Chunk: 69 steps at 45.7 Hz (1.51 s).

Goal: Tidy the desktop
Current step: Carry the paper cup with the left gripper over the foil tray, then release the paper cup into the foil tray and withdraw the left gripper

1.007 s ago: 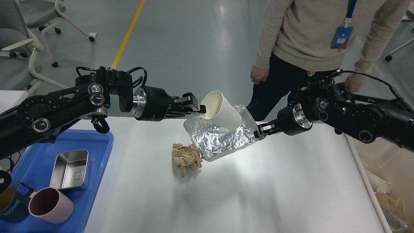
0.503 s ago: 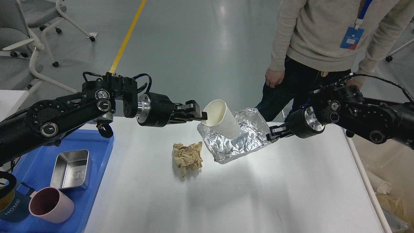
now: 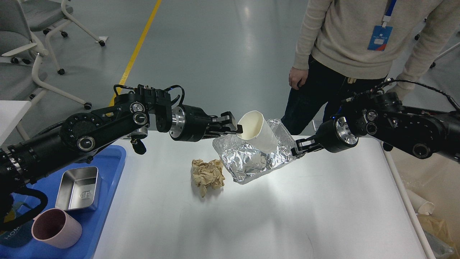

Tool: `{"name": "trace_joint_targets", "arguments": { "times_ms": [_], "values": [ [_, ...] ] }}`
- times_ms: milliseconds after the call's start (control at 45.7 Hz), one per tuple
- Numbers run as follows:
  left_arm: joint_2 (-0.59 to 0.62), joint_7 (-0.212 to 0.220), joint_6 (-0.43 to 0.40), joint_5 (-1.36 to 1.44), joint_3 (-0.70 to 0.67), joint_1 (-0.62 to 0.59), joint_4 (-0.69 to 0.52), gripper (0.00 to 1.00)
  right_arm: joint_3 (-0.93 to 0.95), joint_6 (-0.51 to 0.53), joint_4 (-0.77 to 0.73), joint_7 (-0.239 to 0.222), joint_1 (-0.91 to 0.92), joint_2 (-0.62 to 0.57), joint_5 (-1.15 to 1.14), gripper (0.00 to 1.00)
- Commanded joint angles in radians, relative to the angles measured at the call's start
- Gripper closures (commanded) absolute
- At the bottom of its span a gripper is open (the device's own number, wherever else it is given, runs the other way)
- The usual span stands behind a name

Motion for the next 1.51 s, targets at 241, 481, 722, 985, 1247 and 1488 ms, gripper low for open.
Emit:
{"name": "trace_joint_targets", "arguments": {
  "times_ms": [241,481,722,985,1247,1488],
  "values": [
    [-0.066,0.002,0.015,0.000,0.006,0.002,0.071,0.90,0.000,-0.001,0.011,0.000,0.007,0.000,0.000,1.00],
    [-0.089,0.001,0.048,0.000,0.005,0.001,0.086,0.80,0.002,-0.001,0.018,0.003,0.007,-0.001,0.000,1.00],
    [-0.097,-0.001,0.082,-0.017,-0.026,-0.002,0.088,0.56,0.000,-0.001,0.018,0.004,0.007,-0.001,0.000,1.00],
    [-0.131,-0.001,0.142,-0.018,-0.040,-0.001,0.124,0.54,0.002,-0.001,0.020,0.004,0.007,-0.003,0.000,1.00],
    [-0.149,-0.001,0.179,-0.015,-0.044,0.007,0.140,0.54,0.005,-0.004,0.024,0.006,0.007,-0.004,0.000,1.00],
    [-0.189,-0.001,0.236,-0.021,-0.046,0.007,0.212,0.54,0.008,-0.005,0.028,0.006,0.007,-0.007,0.000,1.00]
  ]
}}
